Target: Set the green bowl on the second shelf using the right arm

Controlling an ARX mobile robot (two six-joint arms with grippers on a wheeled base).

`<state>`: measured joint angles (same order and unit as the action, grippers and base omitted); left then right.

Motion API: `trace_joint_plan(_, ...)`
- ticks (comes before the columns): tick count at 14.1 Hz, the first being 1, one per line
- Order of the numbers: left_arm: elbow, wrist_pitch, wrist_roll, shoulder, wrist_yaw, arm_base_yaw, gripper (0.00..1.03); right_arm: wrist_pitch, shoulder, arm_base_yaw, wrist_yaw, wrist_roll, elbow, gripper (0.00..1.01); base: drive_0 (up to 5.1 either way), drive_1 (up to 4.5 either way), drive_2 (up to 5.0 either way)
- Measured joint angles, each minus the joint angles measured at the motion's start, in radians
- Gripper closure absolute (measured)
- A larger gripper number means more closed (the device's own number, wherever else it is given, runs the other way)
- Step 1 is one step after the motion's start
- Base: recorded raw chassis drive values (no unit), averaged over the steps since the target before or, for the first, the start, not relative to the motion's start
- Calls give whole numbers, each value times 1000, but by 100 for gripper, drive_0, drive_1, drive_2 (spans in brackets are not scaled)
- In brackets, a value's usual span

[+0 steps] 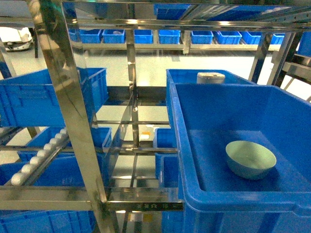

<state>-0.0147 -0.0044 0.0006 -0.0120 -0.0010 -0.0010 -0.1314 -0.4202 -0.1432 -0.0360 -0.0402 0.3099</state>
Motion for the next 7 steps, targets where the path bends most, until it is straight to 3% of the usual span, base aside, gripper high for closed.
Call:
trace_joint_plan(1,0,0,0,0,0,0,5,69,1,-8,-25,8,-18,6,0,0,0)
trace_joint_plan(2,0,0,0,0,-1,0,5,215,42,-13,-88,18,-76,17,0,0,0)
trace_joint_plan(3,0,-1,0,0,-2,0,5,284,82,4,-91,22,-126,27,0,0,0)
trace_joint_plan(4,0,0,0,0,-2,0,5,293,100,32,-78,24,-148,40,0,0,0)
trace_joint_plan(5,0,0,0,0,1,0,5,289,117,107,5,25,-167,51,0,0,0)
trace_joint_plan(6,0,0,0,0,-1,0,5,286,135,151,22,26,-187,64,0,0,0)
trace_joint_plan(7,0,0,0,0,0,0,5,283,155,149,35,26,-201,77,0,0,0)
